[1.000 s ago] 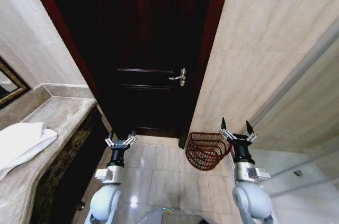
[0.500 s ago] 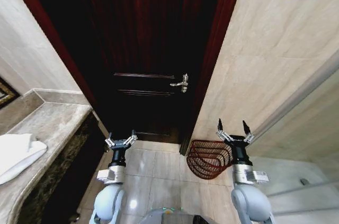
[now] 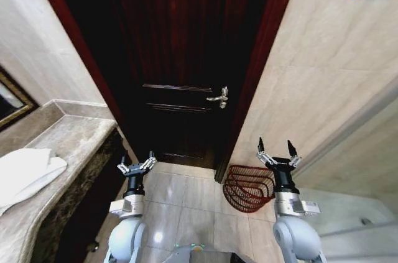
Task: Discard the used towel into the hamper.
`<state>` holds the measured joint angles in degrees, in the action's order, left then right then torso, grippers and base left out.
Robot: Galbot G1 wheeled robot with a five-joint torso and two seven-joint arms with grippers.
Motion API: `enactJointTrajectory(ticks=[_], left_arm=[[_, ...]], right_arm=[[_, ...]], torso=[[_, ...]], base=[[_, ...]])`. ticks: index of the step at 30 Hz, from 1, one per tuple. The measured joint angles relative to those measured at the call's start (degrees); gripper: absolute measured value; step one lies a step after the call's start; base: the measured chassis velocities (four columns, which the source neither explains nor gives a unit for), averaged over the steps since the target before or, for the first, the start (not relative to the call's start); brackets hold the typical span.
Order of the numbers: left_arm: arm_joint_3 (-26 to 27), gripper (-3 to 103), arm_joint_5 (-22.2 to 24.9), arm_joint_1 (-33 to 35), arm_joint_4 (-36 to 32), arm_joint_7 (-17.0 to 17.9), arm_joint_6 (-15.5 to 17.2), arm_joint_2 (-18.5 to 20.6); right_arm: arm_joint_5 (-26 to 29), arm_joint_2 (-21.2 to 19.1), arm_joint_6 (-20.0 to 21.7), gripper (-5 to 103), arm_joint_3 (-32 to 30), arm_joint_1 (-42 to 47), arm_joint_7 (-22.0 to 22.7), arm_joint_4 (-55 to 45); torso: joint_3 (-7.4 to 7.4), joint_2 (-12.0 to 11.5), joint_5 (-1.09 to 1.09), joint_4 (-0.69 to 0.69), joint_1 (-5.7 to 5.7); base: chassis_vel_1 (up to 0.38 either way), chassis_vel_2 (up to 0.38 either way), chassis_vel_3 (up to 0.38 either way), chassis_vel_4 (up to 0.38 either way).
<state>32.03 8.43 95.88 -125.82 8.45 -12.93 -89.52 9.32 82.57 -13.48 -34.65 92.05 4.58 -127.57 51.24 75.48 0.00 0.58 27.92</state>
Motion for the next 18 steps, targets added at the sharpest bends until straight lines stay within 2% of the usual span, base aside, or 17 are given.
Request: enactJointTrajectory(ticks=[18], left_arm=[[0.71, 100, -0.12, 0.47, -0.93, 1.07, 0.27, -0.58]], right_arm=[[0.79, -0.73, -0.32, 100, 0.20, -0.82, -0.02, 0.83]], torso=[[0.00, 0.00, -0.01, 0.00, 0.00]], base=[[0.116, 0.108, 0.108, 0.107]])
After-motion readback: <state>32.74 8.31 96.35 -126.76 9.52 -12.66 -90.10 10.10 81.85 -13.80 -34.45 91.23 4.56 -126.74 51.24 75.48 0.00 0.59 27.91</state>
